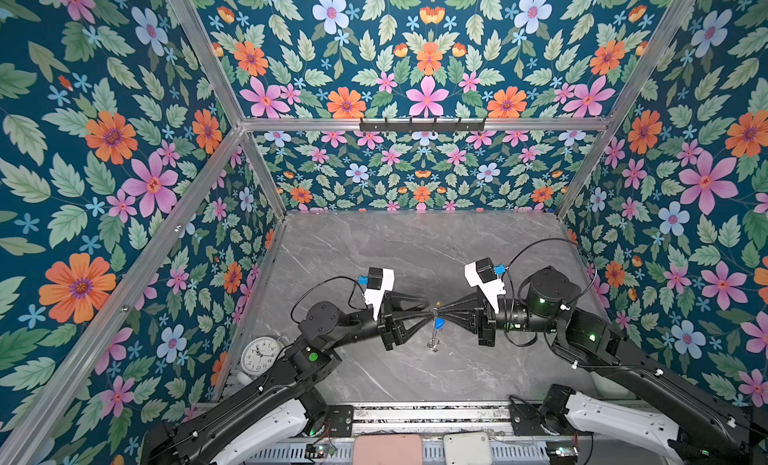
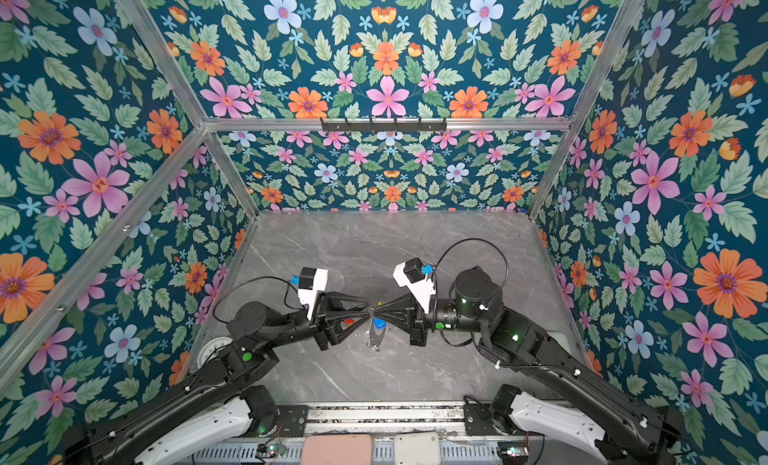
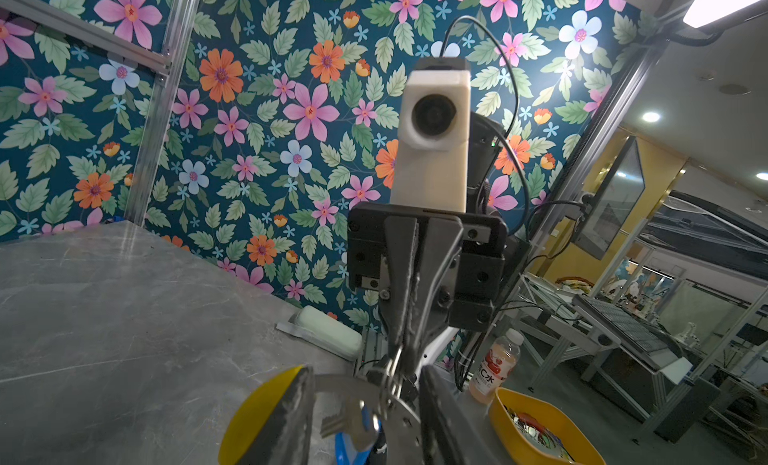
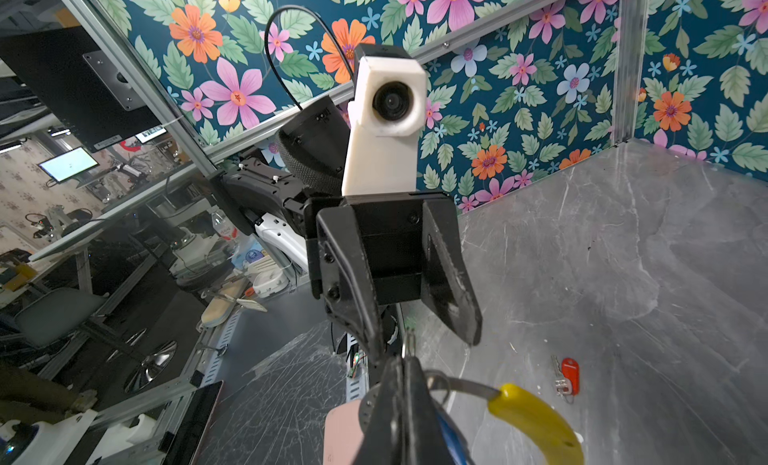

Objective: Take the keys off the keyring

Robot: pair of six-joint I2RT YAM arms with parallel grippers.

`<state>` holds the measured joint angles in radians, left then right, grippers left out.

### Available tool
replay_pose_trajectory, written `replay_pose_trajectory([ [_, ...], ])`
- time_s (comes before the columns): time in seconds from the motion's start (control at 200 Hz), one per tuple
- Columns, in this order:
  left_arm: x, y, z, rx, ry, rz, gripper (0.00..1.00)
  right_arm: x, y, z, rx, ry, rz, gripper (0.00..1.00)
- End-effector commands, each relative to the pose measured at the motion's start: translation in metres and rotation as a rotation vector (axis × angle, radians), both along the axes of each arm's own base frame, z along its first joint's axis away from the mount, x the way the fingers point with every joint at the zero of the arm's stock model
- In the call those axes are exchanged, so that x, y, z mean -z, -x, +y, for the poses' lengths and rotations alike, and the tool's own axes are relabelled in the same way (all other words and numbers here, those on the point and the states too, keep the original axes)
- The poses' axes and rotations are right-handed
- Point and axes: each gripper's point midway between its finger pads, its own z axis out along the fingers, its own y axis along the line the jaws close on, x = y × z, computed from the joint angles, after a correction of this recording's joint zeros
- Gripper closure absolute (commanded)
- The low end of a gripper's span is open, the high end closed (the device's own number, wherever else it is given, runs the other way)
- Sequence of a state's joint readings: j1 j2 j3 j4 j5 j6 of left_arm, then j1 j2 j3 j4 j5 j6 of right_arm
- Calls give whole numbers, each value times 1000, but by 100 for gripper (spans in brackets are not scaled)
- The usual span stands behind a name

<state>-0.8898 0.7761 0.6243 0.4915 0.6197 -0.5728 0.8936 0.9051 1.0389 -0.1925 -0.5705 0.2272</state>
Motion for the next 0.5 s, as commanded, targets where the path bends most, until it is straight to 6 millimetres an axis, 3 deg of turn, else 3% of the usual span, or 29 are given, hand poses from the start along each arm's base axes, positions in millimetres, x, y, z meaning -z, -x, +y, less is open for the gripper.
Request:
replay_pose_trajectory([
  [0.0, 11, 6, -4, 45, -78, 26, 60, 12, 8, -3, -40, 84, -8, 100],
  [0.495, 14, 18, -9, 137, -155, 38, 84, 12, 8, -5, -54, 160, -28, 100],
])
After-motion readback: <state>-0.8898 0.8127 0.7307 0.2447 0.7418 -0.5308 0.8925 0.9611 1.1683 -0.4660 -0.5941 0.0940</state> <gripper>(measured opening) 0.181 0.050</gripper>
